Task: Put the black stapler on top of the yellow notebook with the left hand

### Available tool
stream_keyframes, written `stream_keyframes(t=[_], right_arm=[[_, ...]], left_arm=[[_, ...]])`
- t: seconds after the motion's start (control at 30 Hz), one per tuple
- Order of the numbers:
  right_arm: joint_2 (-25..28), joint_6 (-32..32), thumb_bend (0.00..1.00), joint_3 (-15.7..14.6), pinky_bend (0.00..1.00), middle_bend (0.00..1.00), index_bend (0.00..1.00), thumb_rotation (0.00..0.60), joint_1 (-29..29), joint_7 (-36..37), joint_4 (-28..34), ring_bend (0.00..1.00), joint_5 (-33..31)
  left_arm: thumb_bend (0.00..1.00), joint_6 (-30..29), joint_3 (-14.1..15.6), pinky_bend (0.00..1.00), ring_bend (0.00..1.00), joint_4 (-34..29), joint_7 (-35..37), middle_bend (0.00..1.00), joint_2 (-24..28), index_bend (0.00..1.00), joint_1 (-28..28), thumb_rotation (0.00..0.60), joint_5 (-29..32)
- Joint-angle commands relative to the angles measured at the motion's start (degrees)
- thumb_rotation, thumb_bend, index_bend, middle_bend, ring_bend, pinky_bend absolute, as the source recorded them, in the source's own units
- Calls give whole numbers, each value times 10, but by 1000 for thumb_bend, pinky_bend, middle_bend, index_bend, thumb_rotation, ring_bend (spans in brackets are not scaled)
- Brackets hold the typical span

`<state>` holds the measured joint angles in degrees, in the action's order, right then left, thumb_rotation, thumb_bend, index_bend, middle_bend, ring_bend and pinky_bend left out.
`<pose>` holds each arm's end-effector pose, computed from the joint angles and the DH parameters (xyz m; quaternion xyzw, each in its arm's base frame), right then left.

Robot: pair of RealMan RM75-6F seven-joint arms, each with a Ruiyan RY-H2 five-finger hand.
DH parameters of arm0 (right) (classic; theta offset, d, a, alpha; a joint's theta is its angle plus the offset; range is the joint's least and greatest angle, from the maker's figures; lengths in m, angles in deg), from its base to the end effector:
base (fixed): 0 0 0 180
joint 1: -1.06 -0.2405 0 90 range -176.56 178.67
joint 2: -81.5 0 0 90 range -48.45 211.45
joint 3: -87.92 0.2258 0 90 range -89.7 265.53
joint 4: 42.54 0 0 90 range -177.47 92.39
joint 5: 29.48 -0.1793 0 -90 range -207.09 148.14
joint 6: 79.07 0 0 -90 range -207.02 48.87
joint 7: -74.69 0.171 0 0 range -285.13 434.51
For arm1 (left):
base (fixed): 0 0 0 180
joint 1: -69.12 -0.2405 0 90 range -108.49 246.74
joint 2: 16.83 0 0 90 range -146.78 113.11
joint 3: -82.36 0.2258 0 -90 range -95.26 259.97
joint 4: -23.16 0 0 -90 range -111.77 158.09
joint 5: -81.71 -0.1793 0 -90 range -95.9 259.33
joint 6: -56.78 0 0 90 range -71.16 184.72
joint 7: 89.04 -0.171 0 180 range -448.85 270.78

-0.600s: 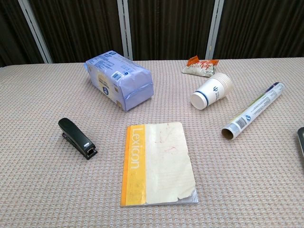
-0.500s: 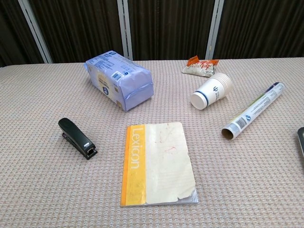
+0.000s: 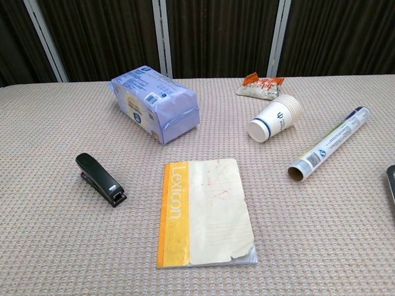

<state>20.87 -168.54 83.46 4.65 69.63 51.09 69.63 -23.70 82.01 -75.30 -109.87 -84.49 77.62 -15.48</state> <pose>-0.2663 -0.1380 0.1656 0.6625 -0.3648 0.3379 0.5602 -0.2102 0.2018 0.1207 -0.7190 -0.2746 -0.3590 0.5280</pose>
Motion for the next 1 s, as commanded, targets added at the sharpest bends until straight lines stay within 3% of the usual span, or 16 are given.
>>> stream_keyframes(t=[0.03, 0.13, 0.43, 0.63, 0.77, 1.0], right_arm=[[1, -1, 53, 2, 0, 0, 0, 600, -3, -6, 5, 0, 1], [0, -13, 53, -2, 0, 0, 0, 600, 1, -11, 6, 0, 18], [-9, -19, 54, -6, 0, 0, 0, 600, 2, -31, 3, 0, 34], [-10, -6, 53, -1, 0, 0, 0, 600, -3, -32, 4, 0, 15], [-11, 1, 53, 1, 0, 0, 0, 600, -5, -35, 4, 0, 8], [-13, 5, 53, 9, 0, 0, 0, 600, -9, -36, 3, 0, -6]], left_arm=[[179, 54, -29, 135, 27, 24, -42, 99, -32, 241, 44, 600, 33], [181, 78, -37, 171, 60, 49, -53, 147, -56, 258, 64, 600, 46], [190, 152, -35, 195, 55, 148, -3, 141, -142, 231, 125, 600, 59], [189, 148, -37, 232, 108, 191, 36, 184, -179, 217, 152, 600, 38], [191, 142, -38, 213, 72, 223, 62, 150, -205, 184, 170, 600, 24], [190, 150, -30, 240, 119, 254, 88, 205, -223, 304, 189, 600, 22]])
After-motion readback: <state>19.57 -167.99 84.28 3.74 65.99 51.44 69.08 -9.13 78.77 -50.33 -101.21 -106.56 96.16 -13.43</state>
